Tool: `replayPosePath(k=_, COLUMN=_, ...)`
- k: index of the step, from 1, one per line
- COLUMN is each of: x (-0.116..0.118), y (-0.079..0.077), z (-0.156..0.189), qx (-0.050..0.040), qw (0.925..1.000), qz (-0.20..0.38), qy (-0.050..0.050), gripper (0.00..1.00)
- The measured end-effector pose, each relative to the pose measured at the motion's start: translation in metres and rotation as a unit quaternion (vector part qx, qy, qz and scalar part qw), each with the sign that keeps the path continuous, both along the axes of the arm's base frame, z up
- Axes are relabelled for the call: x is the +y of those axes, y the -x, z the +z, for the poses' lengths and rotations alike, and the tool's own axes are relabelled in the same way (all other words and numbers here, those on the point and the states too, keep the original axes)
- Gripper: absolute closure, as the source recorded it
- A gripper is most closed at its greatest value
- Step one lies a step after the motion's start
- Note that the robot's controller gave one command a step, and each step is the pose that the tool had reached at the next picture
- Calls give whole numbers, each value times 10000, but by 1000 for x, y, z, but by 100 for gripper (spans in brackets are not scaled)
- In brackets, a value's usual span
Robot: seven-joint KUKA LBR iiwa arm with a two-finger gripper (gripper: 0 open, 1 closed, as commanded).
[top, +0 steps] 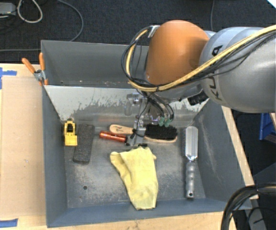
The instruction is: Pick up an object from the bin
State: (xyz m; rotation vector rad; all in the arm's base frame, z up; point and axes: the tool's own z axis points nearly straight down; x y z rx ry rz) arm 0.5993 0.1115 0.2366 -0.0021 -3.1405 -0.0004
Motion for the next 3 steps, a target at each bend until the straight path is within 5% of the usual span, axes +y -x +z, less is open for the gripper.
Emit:
replayPosePath(k=1, x=-49, y=13, z=-115, qx=7, qw=9911, qz=1329, qy=-4, gripper=0)
replayPosePath(k=2, x=-66, y=9, z=-75, qx=-50, qw=9755, qz=2198, qy=1, gripper=0)
replayPosePath(k=3, x=-56, y=18, z=-138, qx=55, qw=9496, qz=3133, qy=-19, gripper=0)
